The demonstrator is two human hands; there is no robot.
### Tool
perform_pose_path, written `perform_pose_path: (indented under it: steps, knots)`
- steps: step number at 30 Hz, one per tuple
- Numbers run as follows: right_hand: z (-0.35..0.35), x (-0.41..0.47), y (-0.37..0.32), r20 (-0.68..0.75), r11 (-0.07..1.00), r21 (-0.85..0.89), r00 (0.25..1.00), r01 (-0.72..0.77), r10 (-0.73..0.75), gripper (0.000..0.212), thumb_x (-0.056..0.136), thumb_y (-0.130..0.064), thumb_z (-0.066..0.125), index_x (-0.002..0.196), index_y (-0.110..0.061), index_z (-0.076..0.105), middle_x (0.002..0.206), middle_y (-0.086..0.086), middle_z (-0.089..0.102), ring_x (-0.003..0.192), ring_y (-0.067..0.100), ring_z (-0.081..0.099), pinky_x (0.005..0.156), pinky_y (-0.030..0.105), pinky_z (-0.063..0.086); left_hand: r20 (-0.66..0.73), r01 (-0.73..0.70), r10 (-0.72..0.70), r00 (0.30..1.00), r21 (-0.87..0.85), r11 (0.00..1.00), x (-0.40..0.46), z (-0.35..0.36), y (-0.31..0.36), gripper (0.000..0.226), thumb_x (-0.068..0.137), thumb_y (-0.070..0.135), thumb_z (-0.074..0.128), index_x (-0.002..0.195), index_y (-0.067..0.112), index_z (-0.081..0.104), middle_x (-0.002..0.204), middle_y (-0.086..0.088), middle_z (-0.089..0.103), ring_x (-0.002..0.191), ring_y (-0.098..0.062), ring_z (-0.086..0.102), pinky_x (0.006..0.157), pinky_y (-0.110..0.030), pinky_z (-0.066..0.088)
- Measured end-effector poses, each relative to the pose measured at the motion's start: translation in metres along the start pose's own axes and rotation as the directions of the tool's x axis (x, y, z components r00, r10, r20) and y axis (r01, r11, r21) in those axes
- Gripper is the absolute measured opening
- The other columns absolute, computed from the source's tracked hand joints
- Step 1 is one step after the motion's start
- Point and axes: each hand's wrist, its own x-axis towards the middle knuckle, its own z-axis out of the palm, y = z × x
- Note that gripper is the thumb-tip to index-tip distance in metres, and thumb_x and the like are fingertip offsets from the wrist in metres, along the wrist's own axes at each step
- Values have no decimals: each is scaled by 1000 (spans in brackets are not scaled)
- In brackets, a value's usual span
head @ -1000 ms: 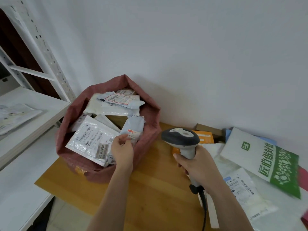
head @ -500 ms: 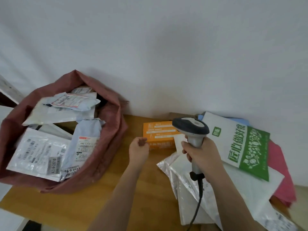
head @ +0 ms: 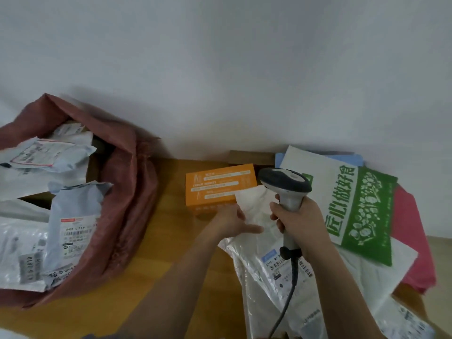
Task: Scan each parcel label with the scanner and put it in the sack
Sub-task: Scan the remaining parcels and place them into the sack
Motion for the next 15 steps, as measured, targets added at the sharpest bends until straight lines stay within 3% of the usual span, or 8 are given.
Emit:
perform_pose_path:
  steps: [2, 5, 7, 11, 15]
  knots:
    - [-3, 3, 2, -13, 1000, -2, 1000, 5, -5, 6, 83, -12, 68, 81, -14, 63, 63, 4, 71, 47, 11, 59, 57, 32, 54, 94, 48, -65, 994, 175, 984, 3, 10, 2, 67, 56, 56, 86, 102, 26, 47, 101, 9, 51, 85, -6, 49, 64, -23, 42]
    - [-8, 3, 5, -34, 1000, 10, 999, -4, 5, 5, 82, -13, 68, 83, -14, 63, 64, 5, 71, 49, 12, 60, 59, 33, 55, -1, 8, -8, 1000, 258, 966, 6, 20, 3, 75, 51, 58, 87, 104, 26, 45, 115, 3, 42, 104, -16, 42, 82, -31, 45]
    - [-10, 3, 7, -48, 1000, 10, 999, -13, 14, 6, 83, -13, 68, 82, -15, 62, 64, 4, 71, 48, 12, 60, 59, 34, 55, -41, -102, 111, 993, 183, 978, 4, 22, 7, 64, 53, 55, 88, 96, 28, 48, 107, 7, 44, 99, -13, 44, 74, -26, 42]
    - [-13, -1, 5, -69, 1000, 12, 997, -21, 22, 6, 83, -13, 69, 84, -13, 63, 68, 8, 72, 54, 18, 61, 66, 40, 56, 154, -281, 258, 954, 158, 947, -8, 35, 17, 44, 60, 49, 87, 89, 28, 63, 89, 17, 50, 84, -7, 49, 63, -20, 36]
    - [-14, -11, 0, -88, 1000, 21, 996, -3, 5, 5, 84, -12, 68, 83, -11, 63, 70, 13, 72, 53, 19, 59, 66, 40, 55, 167, -338, 310, 936, 184, 923, -17, 52, 23, 40, 66, 38, 87, 61, 15, 54, 60, 7, 35, 61, -11, 31, 59, -28, 27]
